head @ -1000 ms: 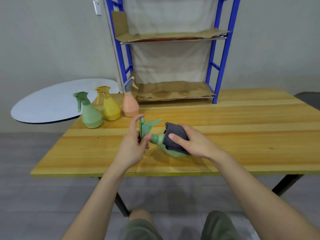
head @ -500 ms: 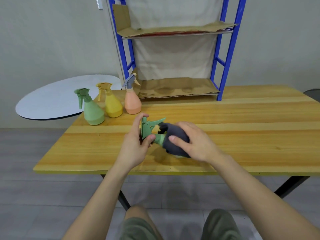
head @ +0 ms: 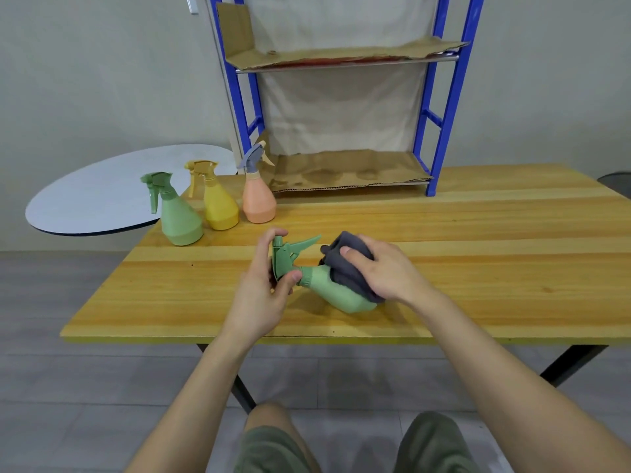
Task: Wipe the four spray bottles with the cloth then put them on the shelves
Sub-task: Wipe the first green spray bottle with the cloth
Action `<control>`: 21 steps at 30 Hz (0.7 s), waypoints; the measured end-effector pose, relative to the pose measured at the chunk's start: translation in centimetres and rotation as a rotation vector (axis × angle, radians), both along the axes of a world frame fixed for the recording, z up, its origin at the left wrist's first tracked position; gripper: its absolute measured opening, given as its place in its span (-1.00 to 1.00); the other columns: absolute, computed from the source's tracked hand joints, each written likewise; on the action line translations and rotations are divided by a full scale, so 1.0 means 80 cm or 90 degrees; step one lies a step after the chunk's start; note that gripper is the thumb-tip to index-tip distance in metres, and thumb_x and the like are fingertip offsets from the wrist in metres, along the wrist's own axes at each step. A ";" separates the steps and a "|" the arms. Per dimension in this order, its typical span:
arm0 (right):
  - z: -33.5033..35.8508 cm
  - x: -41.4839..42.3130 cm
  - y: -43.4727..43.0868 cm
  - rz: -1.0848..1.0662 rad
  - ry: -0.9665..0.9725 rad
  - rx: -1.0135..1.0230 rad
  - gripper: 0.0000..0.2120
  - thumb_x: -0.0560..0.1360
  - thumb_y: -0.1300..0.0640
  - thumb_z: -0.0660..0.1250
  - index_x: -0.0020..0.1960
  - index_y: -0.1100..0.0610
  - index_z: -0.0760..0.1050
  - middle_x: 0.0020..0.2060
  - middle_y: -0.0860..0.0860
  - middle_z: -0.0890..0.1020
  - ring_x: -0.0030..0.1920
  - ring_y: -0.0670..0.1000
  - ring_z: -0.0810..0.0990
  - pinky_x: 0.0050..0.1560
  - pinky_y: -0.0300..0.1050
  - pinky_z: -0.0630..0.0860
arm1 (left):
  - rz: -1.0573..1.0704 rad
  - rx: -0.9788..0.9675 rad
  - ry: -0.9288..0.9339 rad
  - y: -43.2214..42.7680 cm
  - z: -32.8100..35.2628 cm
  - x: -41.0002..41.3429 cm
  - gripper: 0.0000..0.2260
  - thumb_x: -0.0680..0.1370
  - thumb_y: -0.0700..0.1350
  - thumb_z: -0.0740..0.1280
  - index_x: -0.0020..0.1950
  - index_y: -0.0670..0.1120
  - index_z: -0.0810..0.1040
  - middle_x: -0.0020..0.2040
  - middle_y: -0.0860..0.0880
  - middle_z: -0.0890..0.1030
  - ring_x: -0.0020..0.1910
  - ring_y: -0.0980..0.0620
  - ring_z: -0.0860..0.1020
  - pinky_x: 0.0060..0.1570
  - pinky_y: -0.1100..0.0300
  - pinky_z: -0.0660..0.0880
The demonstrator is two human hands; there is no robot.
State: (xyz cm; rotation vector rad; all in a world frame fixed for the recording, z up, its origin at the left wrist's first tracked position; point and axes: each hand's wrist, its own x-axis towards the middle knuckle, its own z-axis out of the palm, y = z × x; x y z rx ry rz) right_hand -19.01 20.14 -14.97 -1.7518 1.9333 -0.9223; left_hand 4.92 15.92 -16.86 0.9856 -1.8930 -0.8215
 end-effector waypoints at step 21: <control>-0.047 0.000 0.045 0.009 0.145 -0.241 -0.56 0.69 -0.18 0.25 0.45 0.04 0.53 0.42 -0.05 0.54 0.46 0.03 0.45 0.48 0.06 0.41 | -0.005 0.037 0.006 0.002 -0.002 -0.013 -0.45 0.66 -0.16 0.44 0.51 0.23 0.29 -0.20 -0.09 0.66 -0.32 0.01 0.66 -0.16 -0.17 0.69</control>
